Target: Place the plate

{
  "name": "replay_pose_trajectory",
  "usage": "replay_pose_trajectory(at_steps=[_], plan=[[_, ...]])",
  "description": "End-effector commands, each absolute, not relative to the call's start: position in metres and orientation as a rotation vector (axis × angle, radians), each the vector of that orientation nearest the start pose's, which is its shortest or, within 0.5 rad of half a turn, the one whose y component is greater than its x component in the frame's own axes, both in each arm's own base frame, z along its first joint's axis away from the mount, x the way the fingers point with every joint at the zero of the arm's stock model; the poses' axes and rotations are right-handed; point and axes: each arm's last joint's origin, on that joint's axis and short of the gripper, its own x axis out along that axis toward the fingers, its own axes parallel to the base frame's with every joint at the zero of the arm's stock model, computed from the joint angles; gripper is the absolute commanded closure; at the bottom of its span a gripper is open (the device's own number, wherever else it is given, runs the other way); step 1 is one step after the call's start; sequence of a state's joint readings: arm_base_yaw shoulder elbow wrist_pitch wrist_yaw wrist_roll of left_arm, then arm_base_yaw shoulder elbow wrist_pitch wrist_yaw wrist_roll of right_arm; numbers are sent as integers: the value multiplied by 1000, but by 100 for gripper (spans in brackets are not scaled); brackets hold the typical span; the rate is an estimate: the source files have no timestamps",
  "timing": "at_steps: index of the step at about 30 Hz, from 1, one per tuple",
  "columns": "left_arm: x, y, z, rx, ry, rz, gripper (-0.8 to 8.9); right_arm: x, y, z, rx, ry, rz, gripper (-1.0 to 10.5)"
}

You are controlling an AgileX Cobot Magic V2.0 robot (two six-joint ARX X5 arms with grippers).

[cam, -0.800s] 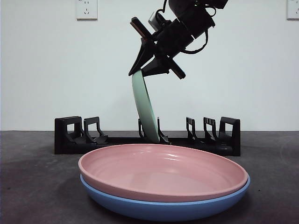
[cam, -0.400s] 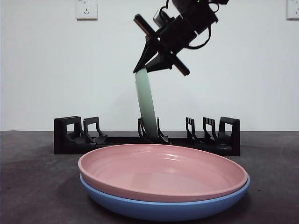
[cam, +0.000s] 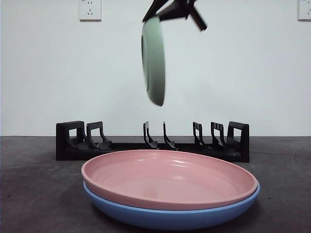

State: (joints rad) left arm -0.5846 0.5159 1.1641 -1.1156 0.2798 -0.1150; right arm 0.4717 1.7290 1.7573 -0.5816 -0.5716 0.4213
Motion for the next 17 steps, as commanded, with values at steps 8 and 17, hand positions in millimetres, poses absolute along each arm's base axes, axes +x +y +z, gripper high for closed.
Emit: replay_pose_trajectory(at_steps=[8, 17], plan=[[24, -26, 393, -17, 482, -830, 286, 280, 173, 414, 183, 807, 910, 937], [25, -26, 395, -63, 472, -823, 286, 225, 153, 423, 47, 845, 982, 937]])
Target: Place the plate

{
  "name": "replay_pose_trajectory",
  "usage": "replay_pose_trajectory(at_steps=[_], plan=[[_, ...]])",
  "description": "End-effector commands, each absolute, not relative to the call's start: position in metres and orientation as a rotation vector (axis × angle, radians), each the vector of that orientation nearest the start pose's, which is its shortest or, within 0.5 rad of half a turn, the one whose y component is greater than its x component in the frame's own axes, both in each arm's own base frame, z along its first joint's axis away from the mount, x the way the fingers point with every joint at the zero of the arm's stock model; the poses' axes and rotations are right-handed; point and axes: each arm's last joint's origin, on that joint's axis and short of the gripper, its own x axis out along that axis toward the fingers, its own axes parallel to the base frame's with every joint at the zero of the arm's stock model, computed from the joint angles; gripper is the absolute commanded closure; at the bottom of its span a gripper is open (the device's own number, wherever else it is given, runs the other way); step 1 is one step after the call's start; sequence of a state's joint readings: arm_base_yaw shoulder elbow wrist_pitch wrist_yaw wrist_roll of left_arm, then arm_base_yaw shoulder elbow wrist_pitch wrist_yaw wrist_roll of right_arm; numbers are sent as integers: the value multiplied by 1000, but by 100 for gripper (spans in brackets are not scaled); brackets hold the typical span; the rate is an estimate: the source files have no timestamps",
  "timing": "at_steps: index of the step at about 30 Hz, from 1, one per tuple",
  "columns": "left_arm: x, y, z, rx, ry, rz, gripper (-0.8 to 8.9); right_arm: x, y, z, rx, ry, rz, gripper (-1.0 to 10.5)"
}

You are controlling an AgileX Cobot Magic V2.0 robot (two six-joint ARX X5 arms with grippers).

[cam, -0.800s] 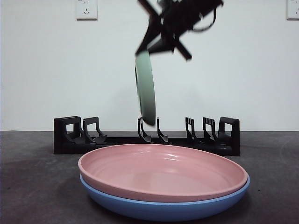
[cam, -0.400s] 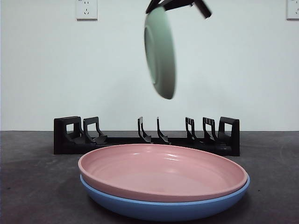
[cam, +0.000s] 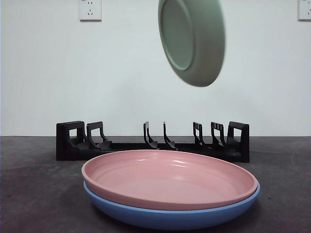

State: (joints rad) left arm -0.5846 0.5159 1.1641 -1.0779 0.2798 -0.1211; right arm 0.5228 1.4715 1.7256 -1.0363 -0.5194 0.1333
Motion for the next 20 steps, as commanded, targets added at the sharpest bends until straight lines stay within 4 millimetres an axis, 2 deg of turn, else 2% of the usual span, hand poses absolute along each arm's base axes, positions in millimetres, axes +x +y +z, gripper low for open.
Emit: replay_pose_trajectory(at_steps=[1, 8, 12, 16, 20], plan=[[25, -26, 395, -70, 475, -822, 286, 219, 152, 423, 37, 844, 994, 937], [25, -26, 395, -99, 491, -814, 286, 167, 144, 410, -50, 790, 1109, 937], [24, -26, 393, -95, 510, -811, 286, 142, 144, 396, -121, 779, 1126, 937], [24, -26, 393, -93, 516, -810, 286, 126, 150, 378, -224, 797, 1072, 937], [24, -26, 393, -90, 516, -811, 286, 114, 165, 359, -341, 812, 1035, 937]])
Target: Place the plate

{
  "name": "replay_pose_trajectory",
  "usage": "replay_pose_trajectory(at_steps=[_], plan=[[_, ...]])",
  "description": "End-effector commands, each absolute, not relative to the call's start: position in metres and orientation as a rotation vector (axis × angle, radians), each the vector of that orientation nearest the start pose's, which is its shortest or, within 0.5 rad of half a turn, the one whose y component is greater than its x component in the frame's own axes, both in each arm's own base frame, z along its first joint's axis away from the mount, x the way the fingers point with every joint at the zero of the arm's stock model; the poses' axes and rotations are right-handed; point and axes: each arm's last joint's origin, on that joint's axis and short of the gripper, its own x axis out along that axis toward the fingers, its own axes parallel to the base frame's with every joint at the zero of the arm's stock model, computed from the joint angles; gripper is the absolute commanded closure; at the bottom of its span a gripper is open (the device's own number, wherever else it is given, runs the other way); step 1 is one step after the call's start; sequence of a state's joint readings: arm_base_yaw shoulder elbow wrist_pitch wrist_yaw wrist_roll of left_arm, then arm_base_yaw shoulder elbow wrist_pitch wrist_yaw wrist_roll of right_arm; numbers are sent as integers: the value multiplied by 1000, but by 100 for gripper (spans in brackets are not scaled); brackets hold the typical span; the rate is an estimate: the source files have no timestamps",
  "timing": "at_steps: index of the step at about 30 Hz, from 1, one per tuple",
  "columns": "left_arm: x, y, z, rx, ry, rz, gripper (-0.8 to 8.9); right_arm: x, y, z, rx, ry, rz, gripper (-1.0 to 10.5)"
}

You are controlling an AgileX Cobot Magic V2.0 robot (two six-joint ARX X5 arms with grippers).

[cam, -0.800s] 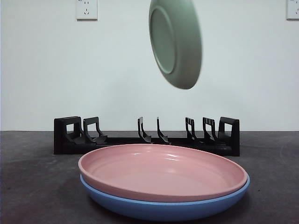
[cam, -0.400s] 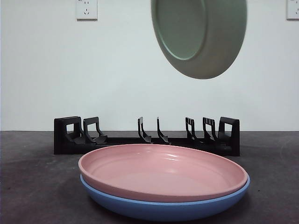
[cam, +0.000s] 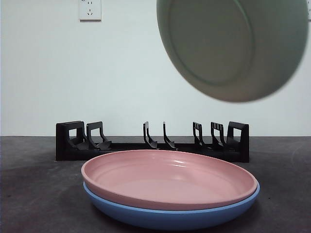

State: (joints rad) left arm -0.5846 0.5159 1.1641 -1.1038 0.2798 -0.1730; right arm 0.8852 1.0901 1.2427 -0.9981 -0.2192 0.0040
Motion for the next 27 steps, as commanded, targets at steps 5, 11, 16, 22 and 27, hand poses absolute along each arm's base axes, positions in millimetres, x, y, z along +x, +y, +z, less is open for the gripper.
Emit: replay_pose_trajectory(at_steps=[5, 11, 16, 22, 27], plan=[[24, -25, 392, -88, 526, -808, 286, 99, 187, 336, -472, 772, 961, 937], [24, -25, 391, -88, 536, -807, 286, 89, 212, 318, -629, 709, 845, 937], [24, -25, 391, -90, 538, -806, 286, 85, 234, 297, -710, 757, 835, 937], [23, -25, 389, -84, 556, -804, 286, 86, 259, 269, -777, 802, 770, 937], [22, -24, 387, -79, 584, -799, 286, 91, 274, 247, -806, 841, 723, 937]])
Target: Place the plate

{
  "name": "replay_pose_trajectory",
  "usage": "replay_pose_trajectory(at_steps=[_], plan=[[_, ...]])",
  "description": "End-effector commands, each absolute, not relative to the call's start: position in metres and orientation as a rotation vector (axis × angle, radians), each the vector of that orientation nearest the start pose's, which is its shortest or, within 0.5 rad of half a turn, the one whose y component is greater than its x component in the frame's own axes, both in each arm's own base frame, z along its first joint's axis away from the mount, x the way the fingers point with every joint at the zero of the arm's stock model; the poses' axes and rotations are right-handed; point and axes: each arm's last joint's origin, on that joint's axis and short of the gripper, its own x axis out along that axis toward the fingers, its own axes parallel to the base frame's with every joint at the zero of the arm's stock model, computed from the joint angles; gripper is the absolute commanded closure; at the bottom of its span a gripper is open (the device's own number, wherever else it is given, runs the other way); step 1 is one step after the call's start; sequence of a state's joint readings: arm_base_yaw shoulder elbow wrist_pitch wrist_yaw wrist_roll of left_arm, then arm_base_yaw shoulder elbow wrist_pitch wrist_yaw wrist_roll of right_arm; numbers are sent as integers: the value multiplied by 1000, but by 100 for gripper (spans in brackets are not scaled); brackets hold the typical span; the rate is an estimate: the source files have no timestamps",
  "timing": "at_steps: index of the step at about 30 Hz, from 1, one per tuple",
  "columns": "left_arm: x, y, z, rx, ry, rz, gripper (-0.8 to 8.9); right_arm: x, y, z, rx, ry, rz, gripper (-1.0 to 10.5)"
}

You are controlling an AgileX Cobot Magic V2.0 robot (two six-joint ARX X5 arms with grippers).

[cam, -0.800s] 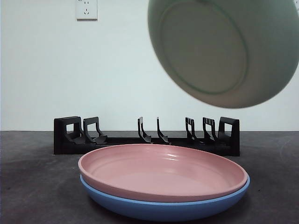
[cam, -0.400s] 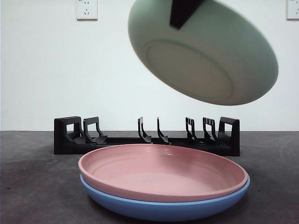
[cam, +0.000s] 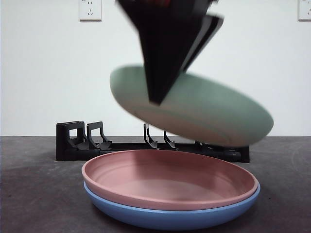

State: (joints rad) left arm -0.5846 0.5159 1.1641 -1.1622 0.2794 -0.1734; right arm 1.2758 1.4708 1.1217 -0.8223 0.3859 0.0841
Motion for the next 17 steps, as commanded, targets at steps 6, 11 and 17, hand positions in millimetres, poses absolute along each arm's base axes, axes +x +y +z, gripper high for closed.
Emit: replay_pose_trajectory(at_steps=[6, 11, 17], plan=[[21, -24, 386, -77, 596, -797, 286, 94, 282, 231, -803, 881, 663, 937], [21, -24, 386, -77, 595, -797, 286, 95, 289, 223, -781, 889, 650, 937], [21, -24, 386, -76, 595, -797, 286, 96, 296, 214, -757, 890, 643, 937]])
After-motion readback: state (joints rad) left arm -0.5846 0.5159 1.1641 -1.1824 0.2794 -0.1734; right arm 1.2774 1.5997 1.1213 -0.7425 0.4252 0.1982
